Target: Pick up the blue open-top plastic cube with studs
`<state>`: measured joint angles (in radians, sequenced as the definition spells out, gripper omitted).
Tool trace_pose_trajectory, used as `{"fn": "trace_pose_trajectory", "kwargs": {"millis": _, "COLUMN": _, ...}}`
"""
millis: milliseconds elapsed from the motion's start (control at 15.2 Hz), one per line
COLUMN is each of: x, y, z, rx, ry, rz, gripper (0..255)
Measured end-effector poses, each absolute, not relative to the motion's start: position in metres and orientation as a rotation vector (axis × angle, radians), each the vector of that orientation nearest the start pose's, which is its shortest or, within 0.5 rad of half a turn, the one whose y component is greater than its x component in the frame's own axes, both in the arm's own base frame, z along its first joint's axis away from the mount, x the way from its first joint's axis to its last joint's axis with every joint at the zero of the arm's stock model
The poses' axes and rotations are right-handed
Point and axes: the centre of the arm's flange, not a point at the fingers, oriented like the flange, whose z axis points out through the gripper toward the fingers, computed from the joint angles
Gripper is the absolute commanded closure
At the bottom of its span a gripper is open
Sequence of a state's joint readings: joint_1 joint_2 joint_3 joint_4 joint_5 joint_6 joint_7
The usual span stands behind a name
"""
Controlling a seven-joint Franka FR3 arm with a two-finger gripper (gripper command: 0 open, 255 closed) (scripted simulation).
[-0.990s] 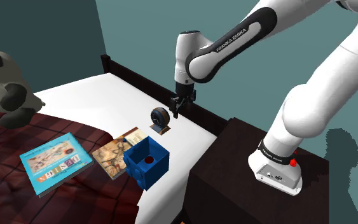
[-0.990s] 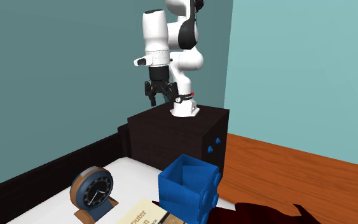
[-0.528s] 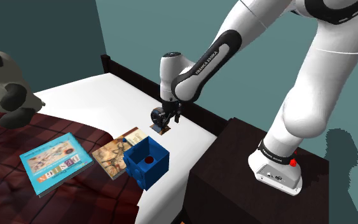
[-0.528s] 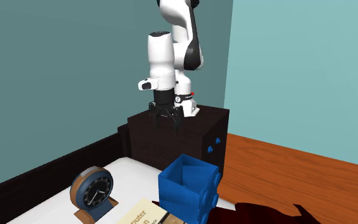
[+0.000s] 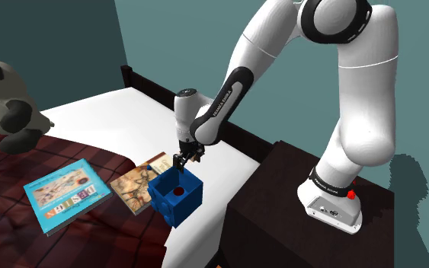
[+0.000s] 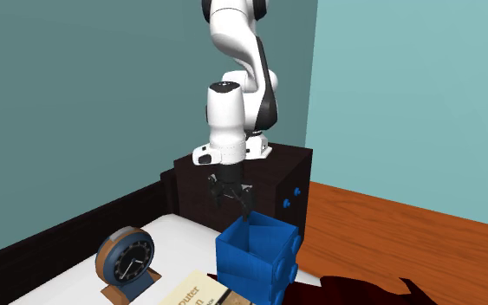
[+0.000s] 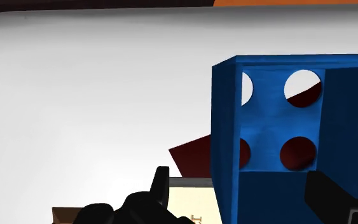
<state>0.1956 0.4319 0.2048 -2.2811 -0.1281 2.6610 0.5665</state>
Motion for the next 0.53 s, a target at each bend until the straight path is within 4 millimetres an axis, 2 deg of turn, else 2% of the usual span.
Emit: {"fn": "trace_pose_trajectory", "kwargs": {"millis": 528, "x": 0.484, "y": 0.220, "z": 0.116, "rx": -3.135, "ry": 0.107, "rz": 0.076, "gripper": 0}}
